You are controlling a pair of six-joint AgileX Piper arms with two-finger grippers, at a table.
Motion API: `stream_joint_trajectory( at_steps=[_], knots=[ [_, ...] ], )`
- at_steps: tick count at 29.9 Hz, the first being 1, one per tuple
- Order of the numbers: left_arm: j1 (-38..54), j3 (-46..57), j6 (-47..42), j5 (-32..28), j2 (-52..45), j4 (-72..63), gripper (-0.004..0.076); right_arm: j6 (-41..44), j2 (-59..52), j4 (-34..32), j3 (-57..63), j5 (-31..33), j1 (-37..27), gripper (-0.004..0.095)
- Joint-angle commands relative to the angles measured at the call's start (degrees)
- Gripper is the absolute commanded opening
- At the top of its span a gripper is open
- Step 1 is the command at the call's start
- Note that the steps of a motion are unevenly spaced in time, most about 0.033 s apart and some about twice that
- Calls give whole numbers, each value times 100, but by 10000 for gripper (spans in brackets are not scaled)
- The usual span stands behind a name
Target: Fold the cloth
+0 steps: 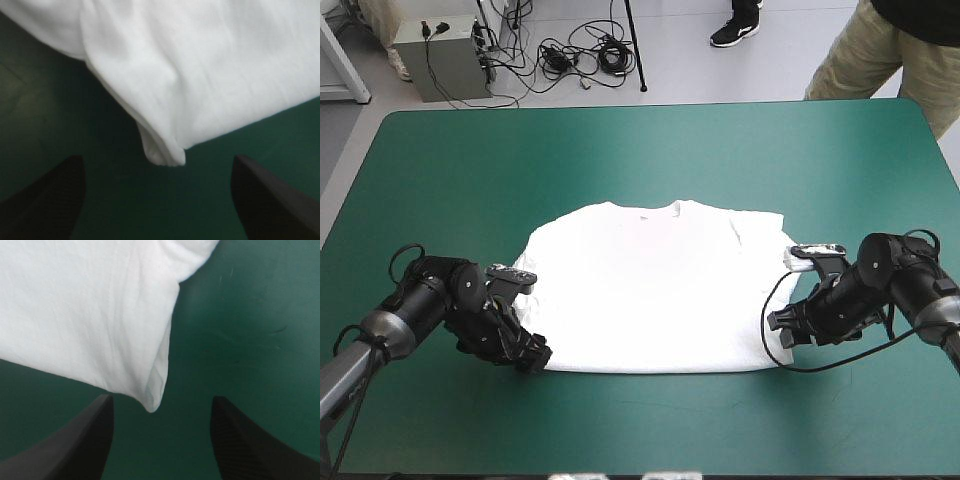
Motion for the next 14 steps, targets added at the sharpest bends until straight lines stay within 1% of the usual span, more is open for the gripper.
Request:
stream_joint_trajectory(
  at_steps=[1,4,8,11,14],
  knots=[
    [-27,-403,-240,51,-433,130,554,134,-362,-37,-503,-15,-38,564],
    [-27,-823,-465,108,-700,523,528,353,-563,-422,-1016,82,-38,536],
    [-17,-1608,-975,354,-877,1287,528,705,-753,-830,-1782,256,-38,536],
    [-7,-2189,-1016,430,-835,1532,528,718,-770,-848,-2297,308,-38,536],
    [220,-2632,-1016,441,-706,1396,528,718,-770,-759,-2581,298,-38,536]
  ],
)
